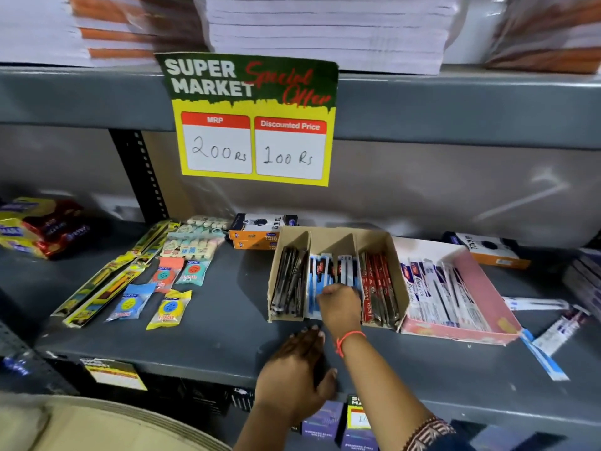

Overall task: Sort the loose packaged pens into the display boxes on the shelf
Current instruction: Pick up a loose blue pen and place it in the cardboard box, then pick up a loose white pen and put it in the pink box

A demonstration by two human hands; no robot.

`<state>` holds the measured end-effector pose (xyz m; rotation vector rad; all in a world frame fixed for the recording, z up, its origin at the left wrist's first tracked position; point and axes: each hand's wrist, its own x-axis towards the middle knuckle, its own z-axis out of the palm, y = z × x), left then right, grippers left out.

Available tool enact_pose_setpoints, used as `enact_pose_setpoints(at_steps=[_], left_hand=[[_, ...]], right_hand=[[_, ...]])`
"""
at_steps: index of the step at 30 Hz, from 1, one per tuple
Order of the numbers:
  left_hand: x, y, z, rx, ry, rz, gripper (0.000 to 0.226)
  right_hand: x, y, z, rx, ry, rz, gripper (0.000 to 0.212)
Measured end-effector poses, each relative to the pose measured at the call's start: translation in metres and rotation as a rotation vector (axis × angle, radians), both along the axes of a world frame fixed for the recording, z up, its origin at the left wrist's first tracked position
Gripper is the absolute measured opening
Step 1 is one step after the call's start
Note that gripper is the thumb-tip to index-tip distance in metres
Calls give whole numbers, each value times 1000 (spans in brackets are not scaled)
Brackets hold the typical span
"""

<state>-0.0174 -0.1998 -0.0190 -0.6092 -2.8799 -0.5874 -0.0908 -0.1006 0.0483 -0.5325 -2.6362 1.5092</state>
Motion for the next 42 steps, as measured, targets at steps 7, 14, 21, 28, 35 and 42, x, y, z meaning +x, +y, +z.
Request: enact_pose_setpoints(at_steps=[7,14,21,28,35,42], left_hand=[[4,8,3,-30,64,69,59],[8,35,9,-89,-69,206,68],[9,95,7,-101,-112,263,73],[5,133,0,-82,-111,340,76],[7,130,-2,-57,-53,357,75],[6,129,-4,-57,-25,359,74]], right_hand=[[49,42,28,-4,456,-89,16],[64,196,28,89,438,-698,21],[80,282,-12,418,-40,-543,35],[49,298,2,125,-9,-493,43],[24,302,13,-461,-52,-424,53],[25,303,26,-764,14,-372,12]])
